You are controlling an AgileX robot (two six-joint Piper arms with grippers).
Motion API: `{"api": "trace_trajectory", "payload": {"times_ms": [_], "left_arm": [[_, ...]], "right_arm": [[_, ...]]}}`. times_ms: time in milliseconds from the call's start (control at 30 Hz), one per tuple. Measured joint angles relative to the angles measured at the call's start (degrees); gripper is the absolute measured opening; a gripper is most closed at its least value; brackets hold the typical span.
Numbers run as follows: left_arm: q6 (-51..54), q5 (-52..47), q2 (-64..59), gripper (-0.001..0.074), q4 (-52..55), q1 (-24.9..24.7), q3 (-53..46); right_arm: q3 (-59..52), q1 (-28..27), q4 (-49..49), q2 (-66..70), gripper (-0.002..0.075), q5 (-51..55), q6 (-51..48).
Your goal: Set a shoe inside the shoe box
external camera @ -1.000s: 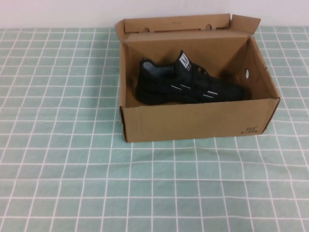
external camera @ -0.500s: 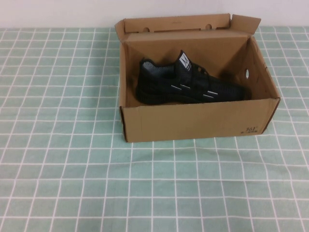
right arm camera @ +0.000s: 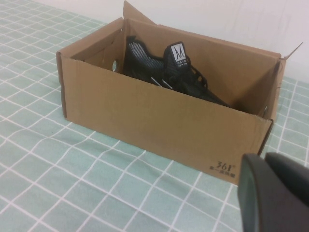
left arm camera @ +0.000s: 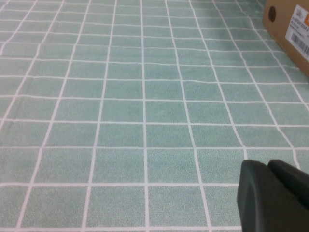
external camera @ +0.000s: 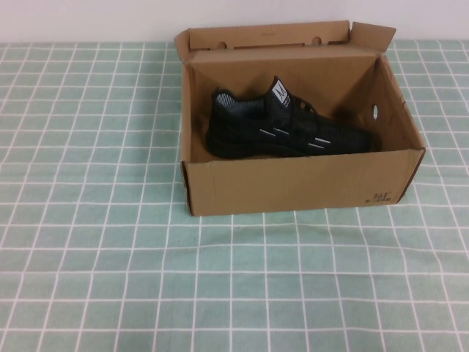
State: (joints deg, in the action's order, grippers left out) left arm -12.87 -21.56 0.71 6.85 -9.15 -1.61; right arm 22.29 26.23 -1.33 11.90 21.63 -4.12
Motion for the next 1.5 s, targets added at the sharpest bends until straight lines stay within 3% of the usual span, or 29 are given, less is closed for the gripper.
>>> {"api": "trace_trajectory", "payload": {"times_ms": [267,367,533,733,1100,1500], "left_arm": [[0.0,-0.1,0.0,-0.0004,0.7,0.0,0.0],[0.0,-0.1,0.0,-0.0004,0.8,0.0,0.0],[0.0,-0.1,0.0,-0.0004,0.8,0.0,0.0],[0.2,-0.1,0.0,-0.0004,1.2,0.0,0.0],[0.2,-0.1,0.0,-0.0004,1.7,0.0,0.0],[0.2,-0.4,0.0,-0.0004,1.7,0.0,0.0]], "right_arm": [[0.0,-0.5,0.0,0.0,-0.0008,0.0,0.0],[0.0,-7.7,1.3,-0.5,-0.0008,0.0,0.0],[0.0,-24.8,-0.2,-1.7,-0.0008,0.0,0.0],[-3.1,-35.1,-0.3,-7.3,-0.0008,-3.0,0.0],[-24.1,-36.7,0.9,-14.1,-0.0008,-3.2,0.4],[-23.8,-34.3,1.3,-14.1,-0.0009,-2.5,0.8]]}}
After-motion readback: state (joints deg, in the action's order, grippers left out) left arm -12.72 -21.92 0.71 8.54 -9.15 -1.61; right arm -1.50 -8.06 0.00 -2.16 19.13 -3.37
